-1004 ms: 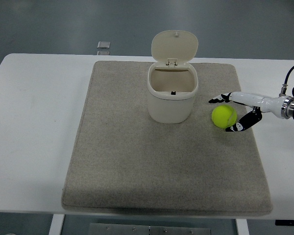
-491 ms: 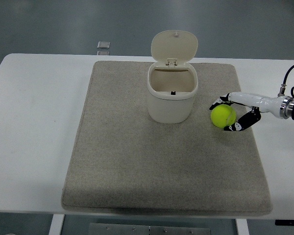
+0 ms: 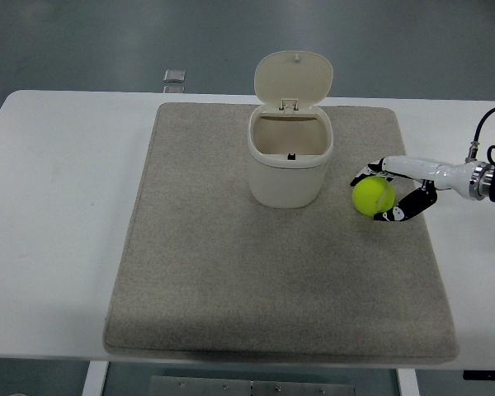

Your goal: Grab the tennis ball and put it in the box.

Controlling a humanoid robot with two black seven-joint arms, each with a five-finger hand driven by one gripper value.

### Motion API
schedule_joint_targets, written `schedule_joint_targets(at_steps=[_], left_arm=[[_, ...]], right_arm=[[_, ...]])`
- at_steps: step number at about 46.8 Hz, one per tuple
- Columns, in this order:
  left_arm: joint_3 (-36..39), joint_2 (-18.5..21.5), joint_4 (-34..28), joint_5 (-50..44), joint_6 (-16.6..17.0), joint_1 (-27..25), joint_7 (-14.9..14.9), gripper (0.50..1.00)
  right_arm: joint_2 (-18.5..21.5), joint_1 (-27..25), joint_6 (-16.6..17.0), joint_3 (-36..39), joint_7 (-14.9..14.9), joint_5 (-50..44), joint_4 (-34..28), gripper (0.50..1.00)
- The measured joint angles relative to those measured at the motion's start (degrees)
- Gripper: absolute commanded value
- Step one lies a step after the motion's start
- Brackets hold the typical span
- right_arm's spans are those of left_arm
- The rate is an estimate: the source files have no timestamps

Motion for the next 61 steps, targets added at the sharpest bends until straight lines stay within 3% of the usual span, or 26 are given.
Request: schedule_joint_targets(at_steps=[17, 28, 33, 44, 61], left_arm=[[0.0, 0.0, 0.0, 0.0, 0.0, 0.0, 0.0, 0.996], [0.0, 0.0, 0.0, 0.0, 0.0, 0.0, 0.0, 0.996], [0.0, 0.0, 0.0, 0.0, 0.0, 0.0, 0.0, 0.996], [0.0, 0.0, 0.0, 0.0, 0.0, 0.0, 0.0, 0.996], [0.0, 0.0, 0.0, 0.0, 0.0, 0.0, 0.0, 0.996]], right_arm=[[-1.7, 1.0, 1.8, 1.5, 0.2, 1.0, 0.5, 0.500], [-6.1, 5.9, 8.0, 3.3, 1.0, 5.2, 2.8, 0.500], [-6.6, 8.9, 11.4, 4.0, 3.0, 7.5, 3.1, 0.500], [-4.5, 13.6, 12.8, 4.0, 3.5, 11.3, 3.1, 0.500], [2.6, 14.4, 12.4, 3.9, 3.0, 14.0, 2.2, 0.500]])
